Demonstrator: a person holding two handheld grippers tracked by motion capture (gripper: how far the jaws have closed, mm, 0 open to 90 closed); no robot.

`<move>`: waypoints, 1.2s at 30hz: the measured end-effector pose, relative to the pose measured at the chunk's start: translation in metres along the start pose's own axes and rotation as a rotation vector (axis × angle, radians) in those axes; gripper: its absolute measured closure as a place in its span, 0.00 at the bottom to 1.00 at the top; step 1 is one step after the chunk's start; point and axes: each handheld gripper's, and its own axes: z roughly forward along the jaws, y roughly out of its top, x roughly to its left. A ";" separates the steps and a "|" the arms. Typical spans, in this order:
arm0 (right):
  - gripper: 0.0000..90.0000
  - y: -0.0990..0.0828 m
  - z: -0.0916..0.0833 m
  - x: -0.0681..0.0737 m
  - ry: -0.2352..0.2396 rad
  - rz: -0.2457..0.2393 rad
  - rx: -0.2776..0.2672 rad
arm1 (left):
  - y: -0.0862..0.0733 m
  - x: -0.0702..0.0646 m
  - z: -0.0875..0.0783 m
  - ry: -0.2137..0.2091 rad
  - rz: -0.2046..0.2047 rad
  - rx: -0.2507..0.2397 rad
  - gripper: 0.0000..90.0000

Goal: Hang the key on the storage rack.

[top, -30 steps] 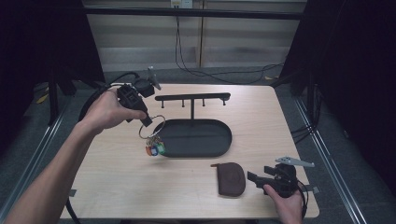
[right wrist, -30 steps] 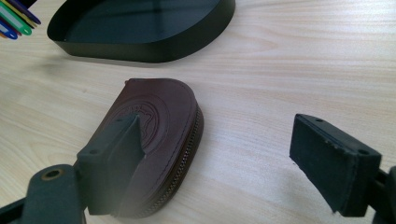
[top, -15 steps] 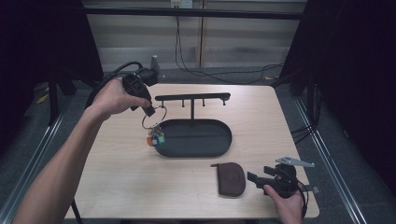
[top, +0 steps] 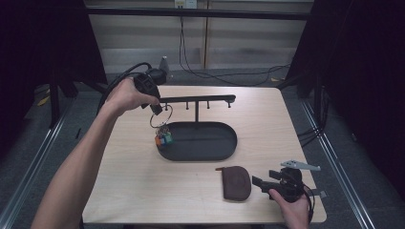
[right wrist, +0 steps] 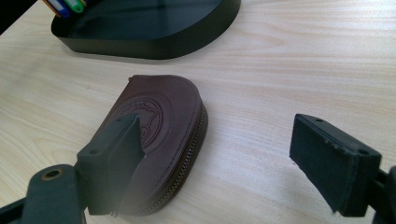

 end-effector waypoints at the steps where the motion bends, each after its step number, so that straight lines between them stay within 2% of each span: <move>1: 0.19 0.000 0.000 0.000 0.000 0.000 0.000 | 0.001 0.000 0.003 0.007 -0.007 0.005 0.97; 3: 0.19 0.000 0.000 0.000 0.001 -0.001 0.001 | 0.003 0.001 0.006 0.013 0.005 0.013 0.97; 6: 0.19 0.000 0.000 0.000 0.000 -0.001 -0.001 | 0.005 0.003 0.007 0.018 -0.005 0.011 0.97; 10: 0.19 0.000 0.000 0.000 0.000 0.001 0.000 | 0.007 0.006 0.009 0.026 0.002 0.006 0.97; 12: 0.19 0.000 0.001 0.000 0.001 -0.003 0.000 | 0.007 0.006 0.012 0.042 -0.009 0.008 0.96; 13: 0.19 0.000 0.000 0.001 0.001 -0.005 0.000 | 0.007 0.006 0.012 0.065 -0.020 0.001 0.94; 15: 0.19 0.000 0.000 0.001 0.000 -0.002 0.005 | 0.006 0.005 0.011 0.103 -0.014 0.001 0.86; 16: 0.19 0.000 0.000 0.001 0.002 -0.001 0.001 | 0.005 0.005 0.010 0.105 -0.007 0.002 0.85; 20: 0.19 0.000 0.000 0.000 -0.001 0.003 0.000 | 0.001 0.005 0.007 0.085 -0.015 -0.025 0.78; 23: 0.19 0.000 0.000 0.001 -0.001 -0.001 0.001 | -0.003 0.004 0.009 0.080 -0.039 -0.033 0.73; 26: 0.19 0.000 0.000 0.001 -0.002 0.001 0.000 | -0.007 0.008 0.010 0.062 -0.053 -0.029 0.68; 28: 0.19 0.000 0.000 0.000 -0.004 0.005 0.000 | -0.010 0.009 0.011 0.041 -0.066 -0.047 0.66; 30: 0.19 0.001 0.000 0.000 -0.002 0.001 -0.002 | -0.014 0.010 0.011 0.007 -0.059 -0.060 0.62; 33: 0.19 0.001 0.001 0.000 0.000 0.004 0.000 | -0.020 0.009 0.012 -0.006 -0.060 -0.058 0.58; 36: 0.19 0.002 0.002 0.000 0.000 0.003 0.000 | -0.026 0.008 0.012 -0.021 -0.051 -0.097 0.55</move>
